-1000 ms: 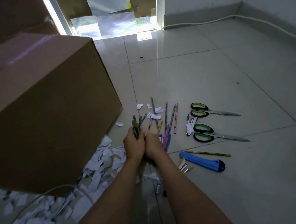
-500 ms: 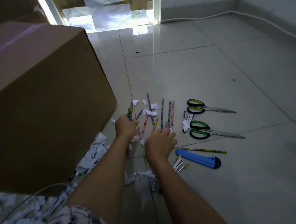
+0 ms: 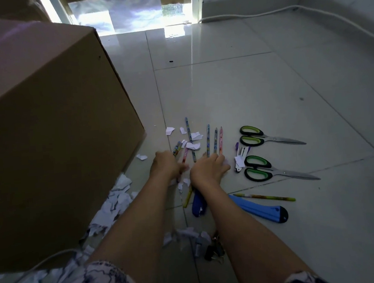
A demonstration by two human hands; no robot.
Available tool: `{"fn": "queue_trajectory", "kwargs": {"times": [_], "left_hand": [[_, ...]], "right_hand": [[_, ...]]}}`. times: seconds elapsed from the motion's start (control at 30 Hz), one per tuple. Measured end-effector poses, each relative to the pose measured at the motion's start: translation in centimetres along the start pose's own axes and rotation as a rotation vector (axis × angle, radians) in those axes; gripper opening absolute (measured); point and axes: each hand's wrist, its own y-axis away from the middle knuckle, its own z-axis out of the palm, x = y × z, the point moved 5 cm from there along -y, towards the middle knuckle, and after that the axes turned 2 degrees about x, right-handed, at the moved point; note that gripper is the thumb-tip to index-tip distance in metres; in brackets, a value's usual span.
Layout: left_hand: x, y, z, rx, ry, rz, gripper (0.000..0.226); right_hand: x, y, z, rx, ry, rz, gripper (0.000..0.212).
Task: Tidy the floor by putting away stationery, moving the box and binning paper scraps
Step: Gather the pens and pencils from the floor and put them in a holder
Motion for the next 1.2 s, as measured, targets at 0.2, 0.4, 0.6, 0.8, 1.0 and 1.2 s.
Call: {"fn": "queue_trajectory", "kwargs": {"times": [0.2, 0.4, 0.6, 0.8, 1.0, 1.2], "left_hand": [[0.5, -0.7, 1.0, 0.052, 0.027, -0.021, 0.031], [1.0, -1.5, 1.3, 0.037, -0.078, -0.002, 0.028], [1.0, -2.1, 0.3, 0.109, -0.043, 0.008, 0.034], [1.9, -2.5, -1.7, 0.264, 0.138, -0.022, 0.041], [3.5, -1.8, -1.0, 0.081, 0.172, 0.071, 0.035], [4.1, -1.2, -0.6, -0.062, 0.431, 0.080, 0.030]], "right_hand": [[0.7, -1.6, -1.7, 0.160, -0.582, 0.199, 0.036], [2.5, -5.0, -3.5, 0.111, -0.873, 0.291, 0.036], [3.2, -6.3, -2.2, -0.001, -0.360, 0.116, 0.038], [1.5, -5.9, -1.7, -0.051, -0.214, 0.012, 0.030], [1.3, -4.8, -1.0, -0.043, -0.089, -0.052, 0.031], [2.2, -4.9, -2.8, -0.052, -0.408, 0.011, 0.028]]}}
